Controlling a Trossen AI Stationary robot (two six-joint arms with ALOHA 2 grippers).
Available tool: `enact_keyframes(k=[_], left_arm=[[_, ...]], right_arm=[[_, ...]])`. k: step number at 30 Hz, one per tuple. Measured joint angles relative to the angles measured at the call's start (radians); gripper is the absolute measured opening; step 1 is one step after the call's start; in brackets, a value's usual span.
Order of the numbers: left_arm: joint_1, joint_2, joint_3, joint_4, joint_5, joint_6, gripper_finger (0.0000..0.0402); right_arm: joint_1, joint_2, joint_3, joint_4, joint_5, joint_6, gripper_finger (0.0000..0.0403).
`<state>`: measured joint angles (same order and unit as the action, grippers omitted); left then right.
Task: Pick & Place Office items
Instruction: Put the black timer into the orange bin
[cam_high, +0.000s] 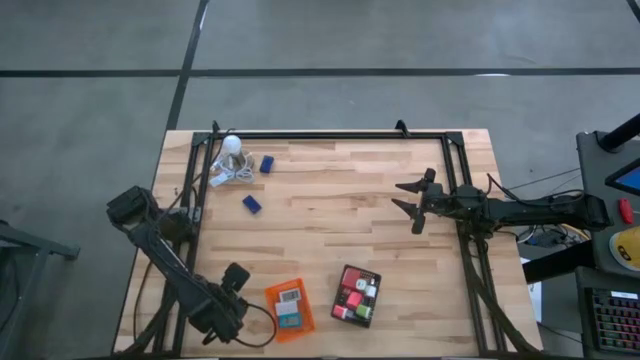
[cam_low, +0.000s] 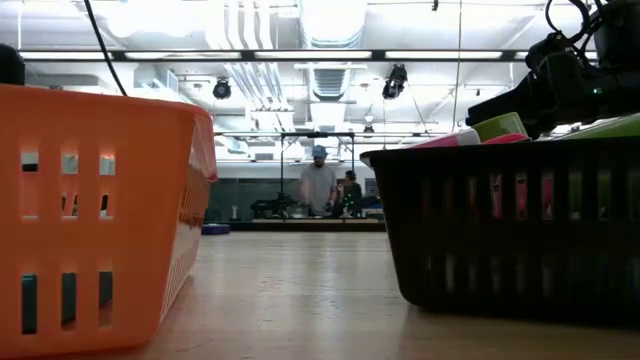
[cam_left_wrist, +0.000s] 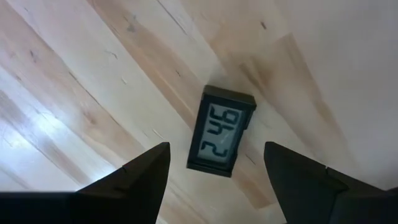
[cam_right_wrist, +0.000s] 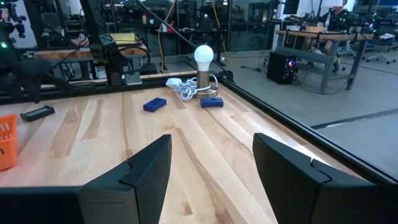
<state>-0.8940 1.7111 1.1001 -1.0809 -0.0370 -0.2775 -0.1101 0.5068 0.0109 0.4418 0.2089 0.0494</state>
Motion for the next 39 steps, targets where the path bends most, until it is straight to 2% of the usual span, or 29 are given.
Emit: enact_keyframes(k=[10,29,39], left_arm=[[0.000,0.000,-0.090,0.084,-0.001,0.006,0.0265],[0.001,-0.001,-0.177,0.221,0.000,0.043,0.0263],[0.001,-0.001,-0.177,0.229,0.004,0.043,0.0223]], right_arm=[[0.000,0.000,0.000,0.000,0.000,0.000,0.0219],[0.000,0.000,0.000,0.000,0.000,0.000,0.0219],[0.000,0.000,0.000,0.000,0.000,0.001,0.0219]])
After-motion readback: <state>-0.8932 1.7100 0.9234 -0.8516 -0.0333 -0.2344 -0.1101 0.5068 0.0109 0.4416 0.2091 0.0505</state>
